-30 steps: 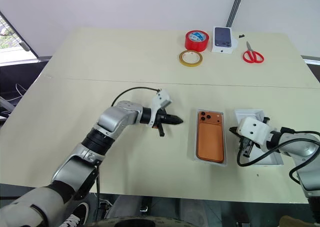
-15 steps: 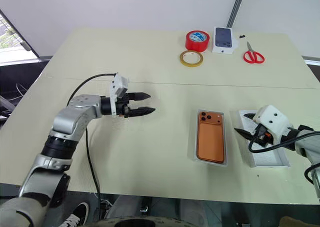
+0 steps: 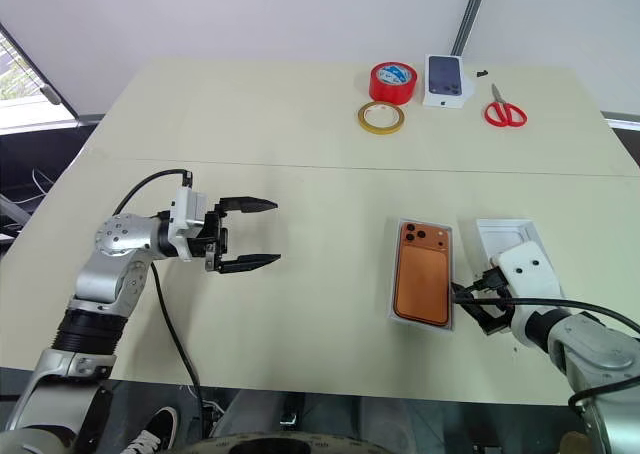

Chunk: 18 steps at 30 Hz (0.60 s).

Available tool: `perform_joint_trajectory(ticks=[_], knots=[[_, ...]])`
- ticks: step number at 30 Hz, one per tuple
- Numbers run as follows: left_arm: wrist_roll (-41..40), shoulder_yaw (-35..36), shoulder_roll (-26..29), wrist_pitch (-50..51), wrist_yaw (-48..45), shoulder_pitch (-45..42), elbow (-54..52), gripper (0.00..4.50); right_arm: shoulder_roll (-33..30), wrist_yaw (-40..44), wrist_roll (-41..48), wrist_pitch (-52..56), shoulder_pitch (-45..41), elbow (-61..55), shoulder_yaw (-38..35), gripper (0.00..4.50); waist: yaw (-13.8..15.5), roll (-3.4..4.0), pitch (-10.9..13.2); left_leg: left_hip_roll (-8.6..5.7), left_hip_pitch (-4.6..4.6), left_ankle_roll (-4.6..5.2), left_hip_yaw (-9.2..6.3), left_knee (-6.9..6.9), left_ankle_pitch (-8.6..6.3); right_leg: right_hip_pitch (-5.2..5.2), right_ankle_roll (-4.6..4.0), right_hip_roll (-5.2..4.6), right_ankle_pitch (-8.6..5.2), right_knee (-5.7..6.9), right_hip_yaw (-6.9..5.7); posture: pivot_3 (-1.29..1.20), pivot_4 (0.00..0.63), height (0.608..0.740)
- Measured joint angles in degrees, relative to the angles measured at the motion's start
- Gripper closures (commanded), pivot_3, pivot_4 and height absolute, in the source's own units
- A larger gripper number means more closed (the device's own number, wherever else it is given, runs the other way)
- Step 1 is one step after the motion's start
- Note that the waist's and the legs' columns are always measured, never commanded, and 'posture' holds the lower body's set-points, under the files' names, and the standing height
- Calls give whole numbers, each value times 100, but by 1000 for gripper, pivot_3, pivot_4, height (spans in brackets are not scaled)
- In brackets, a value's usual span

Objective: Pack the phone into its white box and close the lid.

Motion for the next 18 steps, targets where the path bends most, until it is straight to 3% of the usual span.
perform_joint_trajectory(ticks=[7, 13, 18], knots=[[-11, -9, -85, -317, -227, 33, 101, 0, -504, 101, 433, 1776, -914, 129, -259, 44, -4, -1, 0, 0, 1, 2, 1, 0, 0, 0, 0, 2, 0, 0, -1, 0, 150, 740], [-44, -55, -133, -284, -187, 131, 56, 0, -461, 51, 745, 2571, -2583, 865, -496, 44, -124, 0, 1, 1, 1, 2, -1, -6, 0, -2, 0, 3, 0, 4, -3, 0, 150, 740], [-70, -53, -93, -276, -110, 306, -90, 0, -554, 104, 940, 3419, -2518, 1113, -407, 44, -143, 0, 1, 0, -2, 7, 3, -1, -2, -1, 1, 1, 0, 1, -1, 0, 150, 740]])
